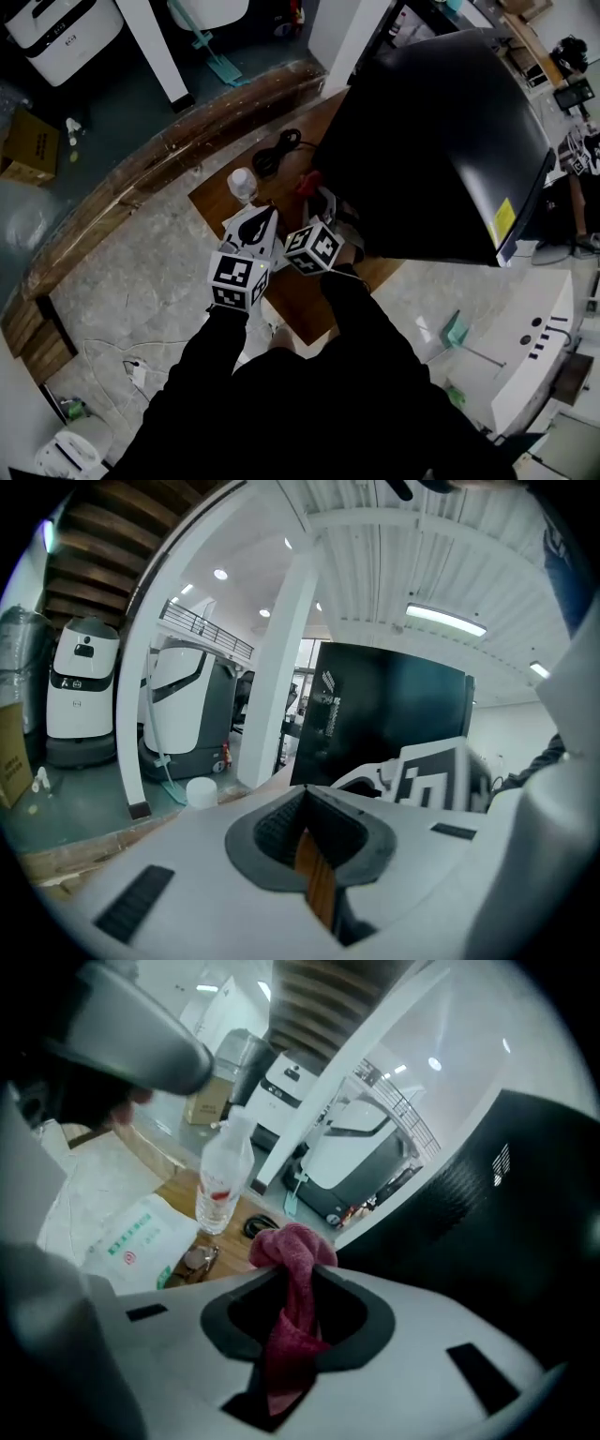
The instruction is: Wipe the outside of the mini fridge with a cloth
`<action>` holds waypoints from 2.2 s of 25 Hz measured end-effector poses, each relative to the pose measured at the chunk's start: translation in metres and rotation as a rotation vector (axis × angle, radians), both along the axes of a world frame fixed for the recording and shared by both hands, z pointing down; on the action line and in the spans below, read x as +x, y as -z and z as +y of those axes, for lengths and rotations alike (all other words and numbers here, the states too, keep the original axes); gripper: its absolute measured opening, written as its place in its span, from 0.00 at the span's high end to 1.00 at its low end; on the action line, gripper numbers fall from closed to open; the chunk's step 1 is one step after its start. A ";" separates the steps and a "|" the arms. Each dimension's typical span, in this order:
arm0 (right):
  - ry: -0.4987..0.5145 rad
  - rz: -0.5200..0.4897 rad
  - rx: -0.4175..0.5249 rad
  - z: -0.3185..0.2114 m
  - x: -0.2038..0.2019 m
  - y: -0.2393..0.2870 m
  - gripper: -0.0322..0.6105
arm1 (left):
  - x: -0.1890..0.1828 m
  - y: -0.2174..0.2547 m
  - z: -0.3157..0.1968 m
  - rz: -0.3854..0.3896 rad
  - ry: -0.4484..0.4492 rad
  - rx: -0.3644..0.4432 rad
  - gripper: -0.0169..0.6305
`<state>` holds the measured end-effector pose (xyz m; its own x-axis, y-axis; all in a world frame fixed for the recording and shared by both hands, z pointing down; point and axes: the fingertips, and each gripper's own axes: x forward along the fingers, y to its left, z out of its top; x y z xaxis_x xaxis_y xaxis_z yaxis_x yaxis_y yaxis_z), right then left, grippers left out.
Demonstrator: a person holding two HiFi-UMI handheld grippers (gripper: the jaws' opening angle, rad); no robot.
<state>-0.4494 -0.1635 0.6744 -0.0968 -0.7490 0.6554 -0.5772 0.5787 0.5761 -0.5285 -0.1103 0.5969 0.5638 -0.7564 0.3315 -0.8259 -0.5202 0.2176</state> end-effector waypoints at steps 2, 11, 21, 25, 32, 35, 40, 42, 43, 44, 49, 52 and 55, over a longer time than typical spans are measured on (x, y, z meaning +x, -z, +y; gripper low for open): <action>0.056 -0.018 0.035 0.026 -0.003 0.045 0.82 | 0.008 0.021 0.005 0.002 -0.017 0.027 0.96; 0.064 0.047 0.255 0.107 0.066 0.259 0.82 | 0.095 0.153 0.042 0.106 -0.217 0.178 0.96; -0.134 0.290 0.328 0.116 0.182 0.292 0.82 | 0.184 0.204 0.066 0.219 -0.388 0.254 0.96; -0.143 0.352 0.292 0.109 0.187 0.267 0.82 | 0.188 0.194 0.069 0.200 -0.390 0.239 0.96; -0.174 0.360 0.246 0.100 0.184 0.225 0.82 | 0.180 0.158 0.060 0.161 -0.377 0.197 0.96; -0.187 0.347 0.227 0.093 0.181 0.203 0.82 | 0.178 0.136 0.058 0.163 -0.382 0.166 0.96; -0.209 0.316 0.169 0.086 0.177 0.151 0.82 | 0.179 0.095 0.051 0.128 -0.404 0.122 0.96; -0.215 0.315 0.155 0.084 0.178 0.129 0.82 | 0.181 0.077 0.048 0.102 -0.415 0.106 0.96; -0.218 0.315 0.146 0.083 0.178 0.117 0.82 | 0.182 0.067 0.046 0.087 -0.421 0.096 0.96; -0.223 0.312 0.132 0.083 0.179 0.104 0.82 | 0.182 0.056 0.045 0.073 -0.424 0.081 0.96; -0.255 0.270 0.033 0.081 0.179 0.040 0.82 | 0.190 0.005 0.038 0.031 -0.431 -0.009 0.96; -0.255 0.283 -0.007 0.079 0.183 0.007 0.82 | 0.193 -0.028 0.029 -0.018 -0.436 -0.049 0.96; -0.255 0.270 -0.057 0.078 0.185 -0.022 0.82 | 0.194 -0.056 0.025 -0.062 -0.443 -0.096 0.96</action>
